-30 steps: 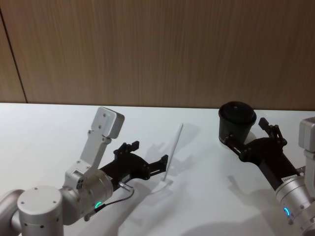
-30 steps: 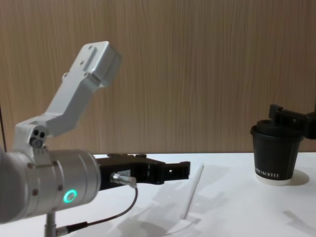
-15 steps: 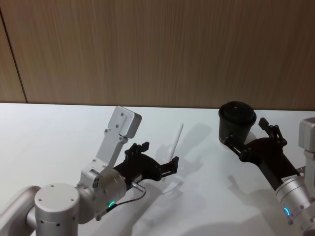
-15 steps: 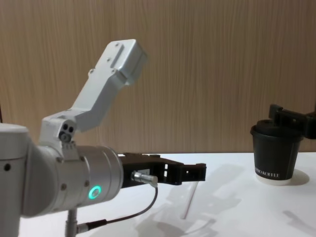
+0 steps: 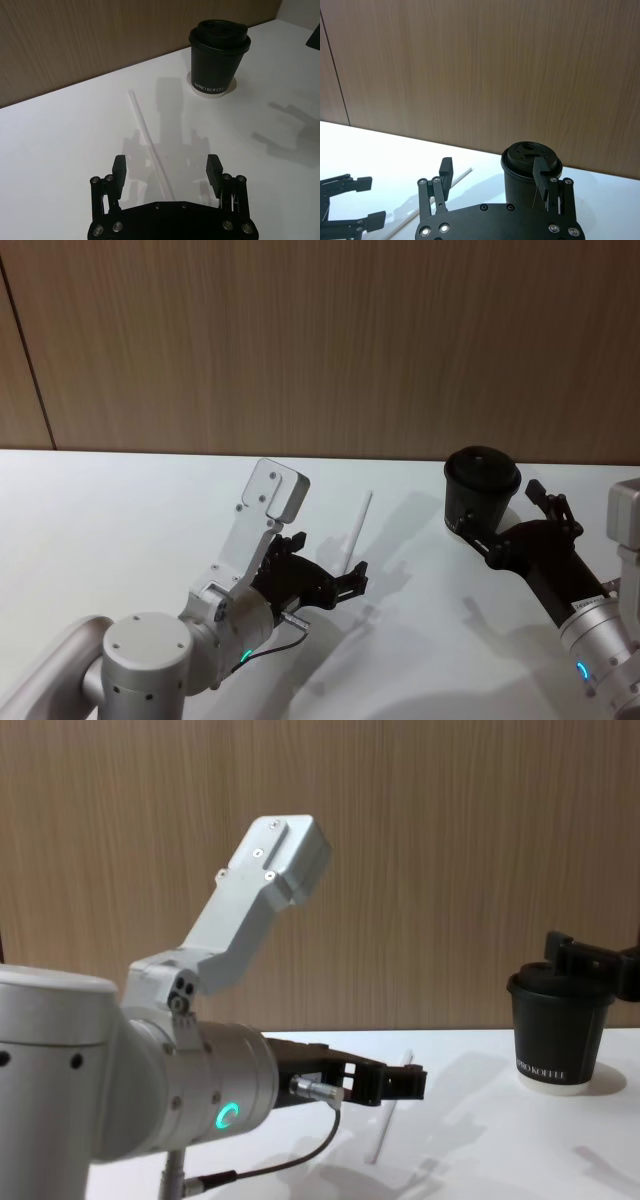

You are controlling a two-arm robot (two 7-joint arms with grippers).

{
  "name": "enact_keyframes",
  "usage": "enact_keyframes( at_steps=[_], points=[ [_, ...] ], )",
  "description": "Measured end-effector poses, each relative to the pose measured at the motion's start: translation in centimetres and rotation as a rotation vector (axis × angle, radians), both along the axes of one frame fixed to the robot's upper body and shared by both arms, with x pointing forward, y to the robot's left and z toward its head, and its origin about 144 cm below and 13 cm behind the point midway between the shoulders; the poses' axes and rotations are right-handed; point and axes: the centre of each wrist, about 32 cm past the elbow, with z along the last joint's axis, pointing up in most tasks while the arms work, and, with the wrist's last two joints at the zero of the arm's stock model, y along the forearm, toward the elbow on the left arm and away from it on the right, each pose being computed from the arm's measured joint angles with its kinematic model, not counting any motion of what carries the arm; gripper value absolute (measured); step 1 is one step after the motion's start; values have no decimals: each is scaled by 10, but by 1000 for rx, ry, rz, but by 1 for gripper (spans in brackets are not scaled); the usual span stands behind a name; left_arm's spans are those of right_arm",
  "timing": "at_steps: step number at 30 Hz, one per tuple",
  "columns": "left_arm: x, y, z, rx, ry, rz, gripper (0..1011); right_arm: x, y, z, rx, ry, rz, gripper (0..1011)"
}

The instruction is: Pick up the straw with one hand, pass it to the other hand, and insert it into the cup.

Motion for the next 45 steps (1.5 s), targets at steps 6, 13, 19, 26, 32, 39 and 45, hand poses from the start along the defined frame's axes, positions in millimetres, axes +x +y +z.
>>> enact_keyframes(
  at_steps=[6, 13, 19, 26, 32, 39, 45],
  points=[
    [3, -6, -4, 17, 4, 9, 1003, 0, 0, 0, 0, 0, 0, 1001],
    [7, -12, -10, 24, 10, 14, 1003, 0, 0, 0, 0, 0, 0, 1001],
    [9, -16, -16, 17, 19, 22, 1003, 0, 0, 0, 0, 0, 0, 1001],
    [11, -19, -22, -8, 38, 43, 1003, 0, 0, 0, 0, 0, 0, 1001],
    [14, -20, -27, -30, 57, 57, 1003, 0, 0, 0, 0, 0, 0, 1001],
    [18, -22, -30, -36, 79, 62, 1003, 0, 0, 0, 0, 0, 0, 1001],
    [21, -23, -30, -30, 95, 62, 1003, 0, 0, 0, 0, 0, 0, 1001]
  ],
)
